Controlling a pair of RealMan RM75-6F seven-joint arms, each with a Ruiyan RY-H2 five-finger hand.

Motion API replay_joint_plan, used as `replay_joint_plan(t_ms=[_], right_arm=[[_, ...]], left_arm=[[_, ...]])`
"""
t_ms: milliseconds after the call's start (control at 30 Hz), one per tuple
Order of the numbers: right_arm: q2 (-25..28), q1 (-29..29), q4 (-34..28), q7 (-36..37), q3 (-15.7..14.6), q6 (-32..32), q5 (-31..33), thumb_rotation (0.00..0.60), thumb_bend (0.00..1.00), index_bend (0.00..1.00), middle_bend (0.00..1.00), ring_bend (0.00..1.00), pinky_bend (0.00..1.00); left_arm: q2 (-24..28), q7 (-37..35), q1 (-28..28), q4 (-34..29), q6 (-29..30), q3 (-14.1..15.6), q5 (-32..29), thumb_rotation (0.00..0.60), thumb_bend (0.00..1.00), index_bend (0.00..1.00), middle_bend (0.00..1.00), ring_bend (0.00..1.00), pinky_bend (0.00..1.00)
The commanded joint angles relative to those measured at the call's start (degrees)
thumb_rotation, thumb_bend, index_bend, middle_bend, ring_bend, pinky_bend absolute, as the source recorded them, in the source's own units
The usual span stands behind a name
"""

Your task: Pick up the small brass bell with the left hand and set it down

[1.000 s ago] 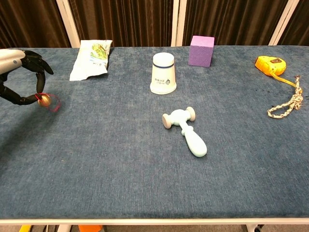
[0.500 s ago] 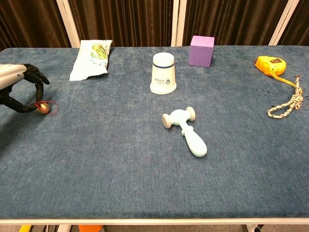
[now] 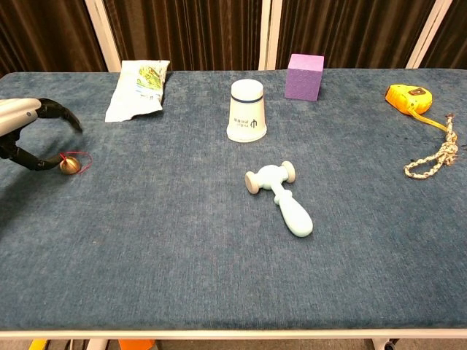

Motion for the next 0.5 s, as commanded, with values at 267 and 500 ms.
replay_joint_plan(t_ms=[267, 500], right_arm=[[0.23, -0.46, -0.31, 0.32, -0.08, 1.21, -0.64, 0.600, 0.18, 0.00, 0.00, 0.00, 0.00], [-1.07, -0.11, 1.29, 1.26, -0.88, 0.14, -1.45, 0.600, 0.17, 0.00, 0.00, 0.00, 0.00]], left_arm=[[4.87, 1.78, 4.78, -4.69, 10.57, 1.71, 4.54, 0.600, 0.23, 0.05, 0.10, 0.00, 0.00], [9.12, 4.08, 16.18, -9.09, 26.22, 7.58, 9.26, 0.600, 0.22, 0.07, 0.10, 0.00, 0.00]])
